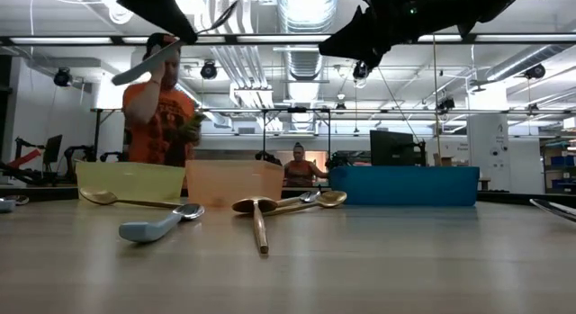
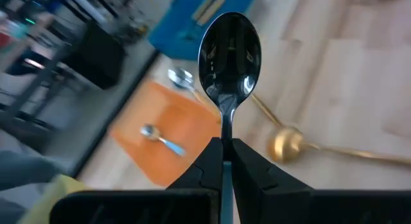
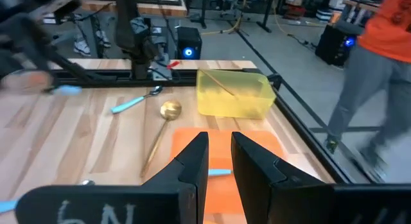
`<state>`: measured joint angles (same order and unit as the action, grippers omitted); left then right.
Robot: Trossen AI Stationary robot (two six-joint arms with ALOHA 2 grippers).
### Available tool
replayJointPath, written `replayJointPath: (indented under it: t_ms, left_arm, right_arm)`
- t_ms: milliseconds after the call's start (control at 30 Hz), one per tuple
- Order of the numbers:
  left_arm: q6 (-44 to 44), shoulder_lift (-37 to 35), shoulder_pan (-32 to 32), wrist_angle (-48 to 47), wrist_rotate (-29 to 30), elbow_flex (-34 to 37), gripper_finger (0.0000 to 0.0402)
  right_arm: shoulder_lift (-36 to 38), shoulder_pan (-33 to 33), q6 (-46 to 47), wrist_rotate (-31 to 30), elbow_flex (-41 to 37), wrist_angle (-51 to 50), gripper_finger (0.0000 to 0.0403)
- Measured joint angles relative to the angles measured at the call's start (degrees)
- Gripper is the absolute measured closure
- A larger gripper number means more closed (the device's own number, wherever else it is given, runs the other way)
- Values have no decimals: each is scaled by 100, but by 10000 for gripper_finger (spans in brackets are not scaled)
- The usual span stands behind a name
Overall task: Sort silverware by color (type)
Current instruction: Put the blue spoon into the orange bin
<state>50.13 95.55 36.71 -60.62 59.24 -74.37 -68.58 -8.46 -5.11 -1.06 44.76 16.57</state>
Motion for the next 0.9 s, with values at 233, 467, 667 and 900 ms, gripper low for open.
replayJointPath:
  t_ms: [233, 467, 667, 900]
  left_arm:
    - [-811, -59, -470, 70, 458, -12, 402]
    - [-2062, -74, -1012, 103, 478, -251, 401]
    - [-2973, -83, -1464, 165, 483, -367, 401]
    - [-3985, -152, -1850, 202, 185, -395, 398]
  right_arm:
    - [0, 244, -153, -1, -1, 182, 344]
    - [0, 259, -192, -44, -1, 217, 344]
    - [0, 257, -226, -46, -1, 217, 344]
    - [0, 244, -386, -89, -1, 219, 344]
